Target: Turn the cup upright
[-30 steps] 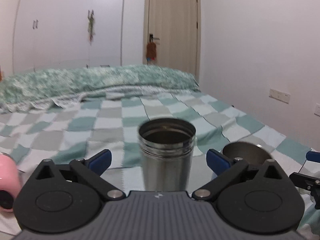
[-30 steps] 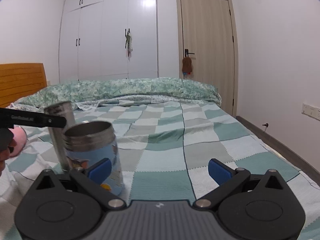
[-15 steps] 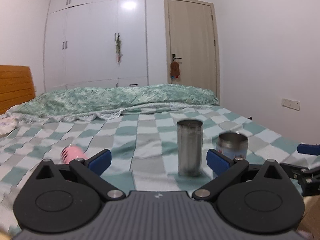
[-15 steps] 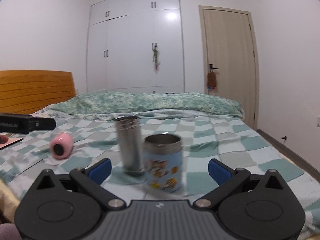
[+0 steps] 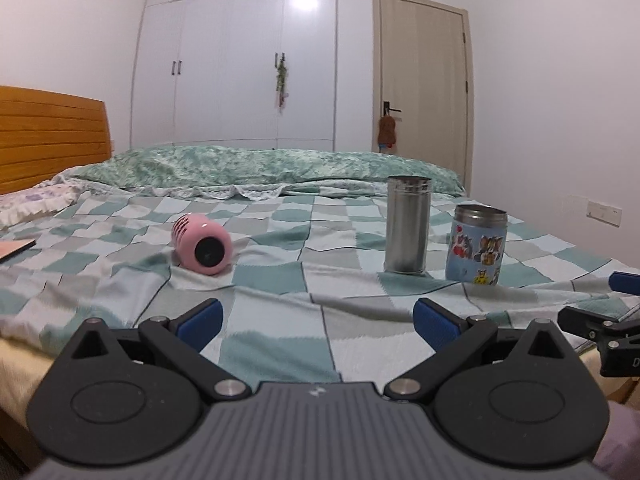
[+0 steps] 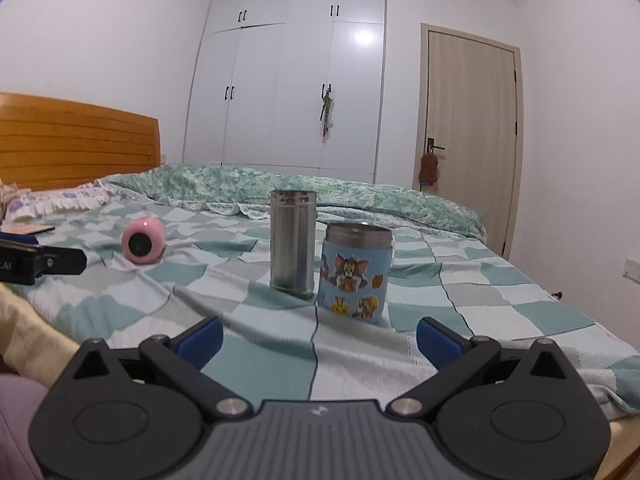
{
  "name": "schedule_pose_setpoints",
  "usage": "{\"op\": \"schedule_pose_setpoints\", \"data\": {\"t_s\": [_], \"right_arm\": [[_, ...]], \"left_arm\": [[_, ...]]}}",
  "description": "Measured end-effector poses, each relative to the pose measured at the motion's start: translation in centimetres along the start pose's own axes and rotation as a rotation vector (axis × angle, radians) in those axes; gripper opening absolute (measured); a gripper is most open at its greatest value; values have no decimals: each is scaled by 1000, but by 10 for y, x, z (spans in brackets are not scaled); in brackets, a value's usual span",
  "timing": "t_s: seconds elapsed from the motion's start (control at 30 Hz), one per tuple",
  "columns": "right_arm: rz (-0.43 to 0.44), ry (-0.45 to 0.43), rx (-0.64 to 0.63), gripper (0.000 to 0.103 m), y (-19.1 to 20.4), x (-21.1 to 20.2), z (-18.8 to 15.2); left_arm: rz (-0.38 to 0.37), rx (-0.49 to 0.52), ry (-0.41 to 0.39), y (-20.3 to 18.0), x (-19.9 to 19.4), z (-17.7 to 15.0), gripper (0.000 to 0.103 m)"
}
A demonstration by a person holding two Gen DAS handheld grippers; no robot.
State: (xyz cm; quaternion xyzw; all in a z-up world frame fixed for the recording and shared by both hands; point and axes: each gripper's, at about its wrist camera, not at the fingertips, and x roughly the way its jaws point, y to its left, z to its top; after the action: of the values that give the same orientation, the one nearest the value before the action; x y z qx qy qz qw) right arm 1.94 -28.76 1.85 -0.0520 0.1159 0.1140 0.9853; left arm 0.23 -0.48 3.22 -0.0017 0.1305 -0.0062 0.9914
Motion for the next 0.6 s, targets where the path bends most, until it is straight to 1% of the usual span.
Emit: {"op": "schedule_pose_setpoints", "data": {"t_s": [0.1,0.23,0.33,0.6], "right_arm": [[-17,-28,-26,103,6,-2,-11],[-21,-45,-48,103,10,-4,-23],[-25,-73,-29,103,7,-7,-23],[-36,-82,-4,103,4,-7,-25]], "left_arm": [[30,5,-36,-2,-2,-15,103],[54,4,-68,-4,0,-25,103],[61,9,-75,-5,2,-29,103],[58,12,-85,-6,2,-33,103]]}}
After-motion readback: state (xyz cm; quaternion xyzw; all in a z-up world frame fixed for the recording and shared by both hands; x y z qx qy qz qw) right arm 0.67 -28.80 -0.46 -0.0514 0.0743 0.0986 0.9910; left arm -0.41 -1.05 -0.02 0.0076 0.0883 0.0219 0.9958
